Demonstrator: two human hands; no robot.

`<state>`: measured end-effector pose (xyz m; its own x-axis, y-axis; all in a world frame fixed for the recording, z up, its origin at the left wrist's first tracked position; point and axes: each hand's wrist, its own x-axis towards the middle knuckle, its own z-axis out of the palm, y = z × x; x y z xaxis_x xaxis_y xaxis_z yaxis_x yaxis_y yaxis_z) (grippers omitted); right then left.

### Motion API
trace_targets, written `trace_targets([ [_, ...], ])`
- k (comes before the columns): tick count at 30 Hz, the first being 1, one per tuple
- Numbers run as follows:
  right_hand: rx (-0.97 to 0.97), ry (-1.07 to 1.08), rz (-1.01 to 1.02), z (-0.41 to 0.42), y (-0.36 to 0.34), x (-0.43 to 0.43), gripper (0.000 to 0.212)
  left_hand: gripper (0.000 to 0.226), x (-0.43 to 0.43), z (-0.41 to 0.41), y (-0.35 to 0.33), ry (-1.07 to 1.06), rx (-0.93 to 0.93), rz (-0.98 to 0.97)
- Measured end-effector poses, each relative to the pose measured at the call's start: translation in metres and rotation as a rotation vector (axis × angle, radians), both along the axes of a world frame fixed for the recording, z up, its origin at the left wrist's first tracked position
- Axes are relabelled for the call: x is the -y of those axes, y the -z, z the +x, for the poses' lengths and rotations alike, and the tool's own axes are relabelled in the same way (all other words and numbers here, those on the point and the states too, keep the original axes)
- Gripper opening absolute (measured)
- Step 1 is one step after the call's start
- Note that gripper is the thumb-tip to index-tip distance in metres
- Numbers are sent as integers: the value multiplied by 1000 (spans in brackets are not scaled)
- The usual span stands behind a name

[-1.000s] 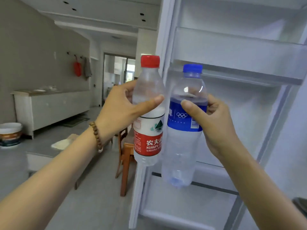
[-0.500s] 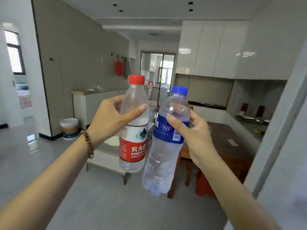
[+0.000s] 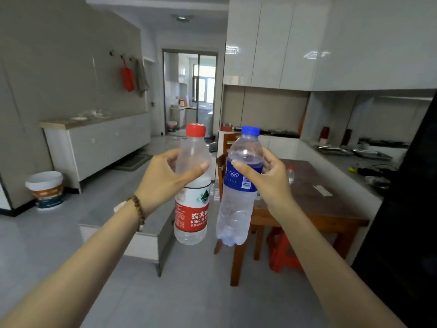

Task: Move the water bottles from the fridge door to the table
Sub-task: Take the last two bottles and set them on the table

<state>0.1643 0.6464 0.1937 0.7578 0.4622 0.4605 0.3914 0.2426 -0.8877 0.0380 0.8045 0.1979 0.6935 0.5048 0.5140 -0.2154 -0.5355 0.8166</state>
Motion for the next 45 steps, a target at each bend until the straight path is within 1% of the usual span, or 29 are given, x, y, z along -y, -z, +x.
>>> trace_targets([
  [3, 4, 48, 2, 59, 10, -24, 53, 59, -24, 60, 10, 19, -18, -4],
  [6, 14, 111, -8, 123, 18, -46, 51, 71, -48, 133, 14, 38, -19, -14],
  [11, 3, 247, -37, 221, 34, -53, 54, 57, -76, 250, 27, 110, -27, -24],
  [13, -7, 269, -65, 261, 39, -52, 49, 62, -84, 298, 34, 179, -57, -41],
  [15, 6, 320, -96, 301, 44, -52, 50, 72, -91, 347, 41, 243, -67, -32],
  [19, 19, 463, -134, 375, 58, -50, 54, 67, -100, 441, 61, 380, -77, -20],
  [22, 8, 551, -159, 427, 67, -45, 55, 74, -101, 508, 72, 445, -148, 9],
  [23, 8, 571, -165, 445, 70, -42, 55, 72, -100, 530, 75, 469, -170, 12],
  [26, -16, 605, -199, 493, 79, -33, 55, 59, -92, 588, 87, 517, -203, -16],
  [27, -22, 612, -212, 508, 83, -29, 55, 59, -88, 605, 93, 518, -212, -11],
  [31, -45, 601, -244, 576, 107, -8, 50, 55, -70, 669, 117, 517, -266, 31],
  [34, -69, 543, -292, 633, 133, 5, 56, 52, -55, 714, 144, 496, -274, 26],
  [37, -78, 460, -372, 689, 159, 16, 72, 53, -40, 755, 174, 395, -307, 8],
  [38, -84, 428, -394, 706, 167, 20, 74, 52, -35, 768, 183, 357, -316, -3],
  [41, -103, 331, -436, 748, 188, 26, 73, 50, -19, 796, 204, 241, -351, -15],
  [43, -134, 258, -451, 770, 200, 25, 72, 53, -13, 810, 214, 176, -394, 8],
  [45, -118, 209, -478, 787, 213, 20, 69, 58, -12, 821, 225, 126, -441, 28],
])
